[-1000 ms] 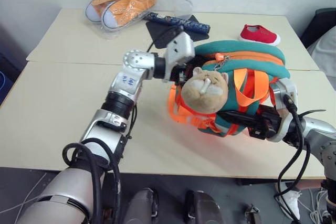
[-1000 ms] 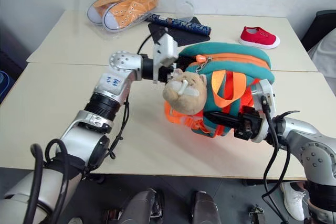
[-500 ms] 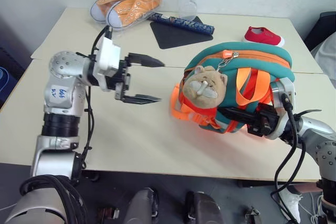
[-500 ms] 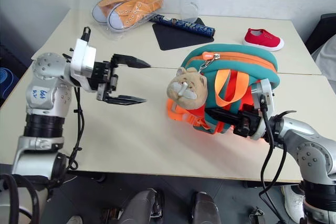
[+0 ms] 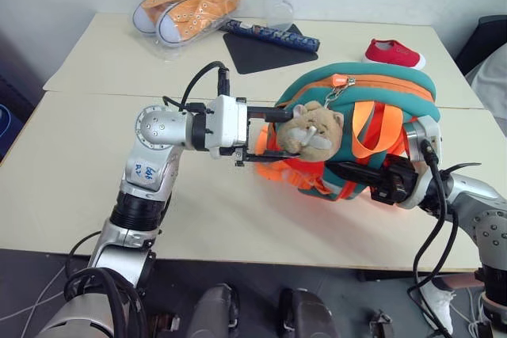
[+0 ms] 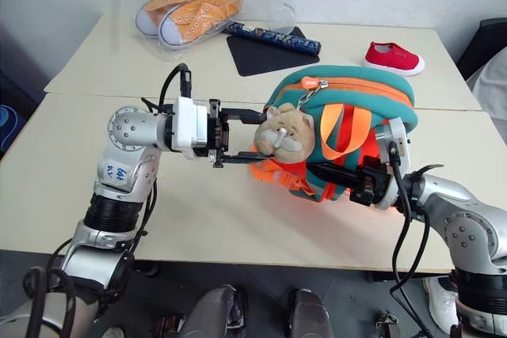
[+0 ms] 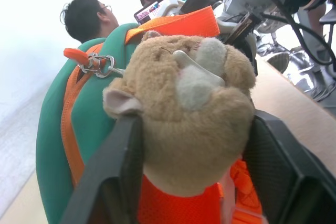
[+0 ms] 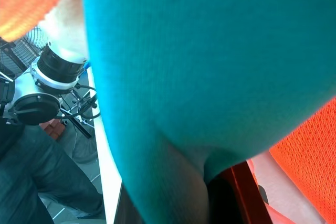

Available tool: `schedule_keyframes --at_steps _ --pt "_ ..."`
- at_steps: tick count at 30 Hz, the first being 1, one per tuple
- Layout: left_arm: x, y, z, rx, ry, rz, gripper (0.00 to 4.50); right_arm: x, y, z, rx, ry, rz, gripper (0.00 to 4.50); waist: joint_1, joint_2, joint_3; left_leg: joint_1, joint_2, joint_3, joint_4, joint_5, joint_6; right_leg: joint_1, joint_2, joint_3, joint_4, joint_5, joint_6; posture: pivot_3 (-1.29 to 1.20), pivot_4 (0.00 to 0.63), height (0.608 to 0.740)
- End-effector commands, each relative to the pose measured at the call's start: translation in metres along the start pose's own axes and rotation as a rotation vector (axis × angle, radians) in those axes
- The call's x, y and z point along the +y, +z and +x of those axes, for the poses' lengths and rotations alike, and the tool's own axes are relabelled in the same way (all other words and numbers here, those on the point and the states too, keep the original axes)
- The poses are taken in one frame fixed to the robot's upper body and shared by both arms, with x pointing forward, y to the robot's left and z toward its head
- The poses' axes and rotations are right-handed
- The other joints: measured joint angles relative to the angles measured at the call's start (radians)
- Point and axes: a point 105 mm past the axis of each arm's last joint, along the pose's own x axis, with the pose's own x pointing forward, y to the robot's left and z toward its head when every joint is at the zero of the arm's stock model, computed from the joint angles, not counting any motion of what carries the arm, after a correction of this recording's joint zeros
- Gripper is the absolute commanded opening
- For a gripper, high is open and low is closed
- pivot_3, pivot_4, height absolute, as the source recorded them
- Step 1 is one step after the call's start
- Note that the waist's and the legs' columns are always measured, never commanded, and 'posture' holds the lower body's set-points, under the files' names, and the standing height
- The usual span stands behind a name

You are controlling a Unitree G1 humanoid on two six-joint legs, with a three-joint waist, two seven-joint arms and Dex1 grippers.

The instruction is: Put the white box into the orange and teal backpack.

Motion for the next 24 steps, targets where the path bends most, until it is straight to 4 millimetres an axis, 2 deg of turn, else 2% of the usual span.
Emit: schedule_keyframes --at_steps 1,5,7,9,15,17,19,24 --pt "0.011 0.015 -0.003 -0.058 0.029 0.015 1.31 0.007 0.006 -0.001 -0.029 0.014 -0.027 0.00 0.000 0.000 0.000 0.000 0.000 0.000 0.000 0.000 0.000 0.000 0.000 0.000 0.000 0.000 0.000 0.00 0.150 0.740" --pt "0.035 0.015 -0.026 -0.021 0.112 -0.027 0.45 0.009 0.005 -0.004 -0.035 0.001 -0.023 0.00 0.000 0.000 0.000 0.000 0.000 0.000 0.000 0.000 0.000 0.000 0.000 0.000 0.000 0.000 0.000 0.00 0.150 0.740" --pt "0.055 0.014 -0.054 0.060 0.149 -0.063 0.34 0.012 0.008 -0.009 -0.054 -0.005 -0.025 0.00 0.000 0.000 0.000 0.000 0.000 0.000 0.000 0.000 0.000 0.000 0.000 0.000 0.000 0.000 0.000 0.00 0.150 0.740" --pt "0.072 0.014 -0.071 0.104 0.211 -0.103 0.34 0.012 0.014 -0.013 -0.083 -0.019 -0.032 0.00 -0.002 0.000 0.000 0.000 0.000 0.000 0.000 0.000 -0.001 -0.001 0.001 -0.001 0.001 0.000 0.000 0.00 0.150 0.740" --pt "0.094 -0.042 -0.113 0.441 0.382 -0.148 0.34 0.010 0.018 -0.022 -0.101 -0.064 -0.044 0.00 0.000 0.000 0.000 0.000 0.000 0.001 0.000 0.000 0.000 -0.001 0.003 -0.004 0.001 0.000 0.000 0.00 0.150 0.740" --pt "0.088 -0.062 -0.117 0.500 0.388 -0.205 0.34 0.010 0.018 -0.023 -0.106 -0.074 -0.045 0.00 0.001 0.000 0.000 0.000 0.000 0.001 0.000 0.000 0.000 -0.001 0.002 -0.004 0.001 0.000 0.000 0.00 0.150 0.740" --pt "0.067 -0.082 -0.114 0.573 0.299 -0.238 0.34 0.010 0.018 -0.025 -0.113 -0.085 -0.046 0.00 0.000 0.000 0.000 0.000 0.000 0.001 0.000 0.000 0.000 -0.001 0.002 -0.004 0.001 0.000 0.000 0.00 0.150 0.740" --pt "0.022 -0.117 -0.092 0.555 0.189 -0.341 0.34 0.009 0.018 -0.026 -0.140 -0.103 -0.039 0.00 0.000 0.000 0.000 0.000 0.000 0.001 0.000 0.000 0.000 -0.001 0.000 -0.001 0.001 0.000 0.000 0.00 0.150 0.740"
